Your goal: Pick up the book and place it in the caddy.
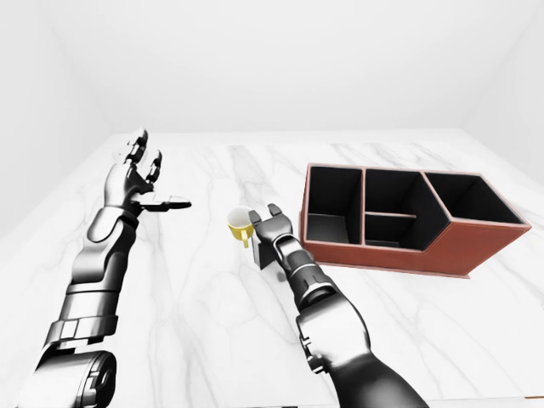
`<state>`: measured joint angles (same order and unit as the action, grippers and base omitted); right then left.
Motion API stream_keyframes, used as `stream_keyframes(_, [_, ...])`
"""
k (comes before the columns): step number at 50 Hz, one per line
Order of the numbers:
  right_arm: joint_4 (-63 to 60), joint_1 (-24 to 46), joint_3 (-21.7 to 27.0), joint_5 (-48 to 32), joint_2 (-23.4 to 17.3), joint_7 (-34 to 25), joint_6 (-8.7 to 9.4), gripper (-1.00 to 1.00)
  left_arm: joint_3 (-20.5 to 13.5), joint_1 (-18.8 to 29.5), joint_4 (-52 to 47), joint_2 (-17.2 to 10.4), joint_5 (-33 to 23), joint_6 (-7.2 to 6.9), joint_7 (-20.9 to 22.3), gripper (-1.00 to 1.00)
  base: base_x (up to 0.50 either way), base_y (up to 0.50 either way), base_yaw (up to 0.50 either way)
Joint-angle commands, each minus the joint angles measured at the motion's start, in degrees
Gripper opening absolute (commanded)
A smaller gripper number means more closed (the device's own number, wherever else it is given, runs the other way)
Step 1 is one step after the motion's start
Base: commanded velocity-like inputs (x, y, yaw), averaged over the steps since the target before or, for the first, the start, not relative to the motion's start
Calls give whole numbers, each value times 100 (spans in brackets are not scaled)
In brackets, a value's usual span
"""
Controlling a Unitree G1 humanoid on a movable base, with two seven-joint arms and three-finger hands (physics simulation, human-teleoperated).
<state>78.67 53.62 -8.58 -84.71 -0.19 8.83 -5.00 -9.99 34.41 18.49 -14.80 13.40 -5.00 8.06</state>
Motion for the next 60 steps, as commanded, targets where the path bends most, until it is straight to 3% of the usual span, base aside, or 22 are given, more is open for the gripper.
stream_keyframes(1, [27, -1, 67, 15, -9, -31, 0, 100, -24, -411, -876, 85, 42, 0, -2, 100, 0, 0, 0])
stream_keyframes(4, [27, 8, 84, 49, -2, -46, 0, 100, -49, -478, -969, 93, 44, 0, 6, 100, 0, 0, 0])
stream_keyframes(5, [26, 8, 90, 63, 0, -66, 0, 85, -57, -495, -1012, 93, 48, 0, 2, 100, 0, 0, 0])
stream_keyframes(8, [19, 18, 121, 160, 17, -47, 0, -41, -79, -542, -1126, 91, 62, 0, -7, 100, 0, 0, 0])
stream_keyframes(9, [16, 21, 119, 178, 29, -53, 0, -100, -94, -551, -1128, 86, 70, 0, -3, 100, 0, 0, 0])
stream_keyframes(47, [-218, 373, 18, 570, -17, -168, 0, -100, -105, -547, -857, 63, 50, 0, -15, 100, 0, 0, 0])
stream_keyframes(60, [-636, 502, 117, 1189, -88, -870, 0, -100, -100, -609, -1030, 95, 30, 0, -39, 100, 0, 0, 0])
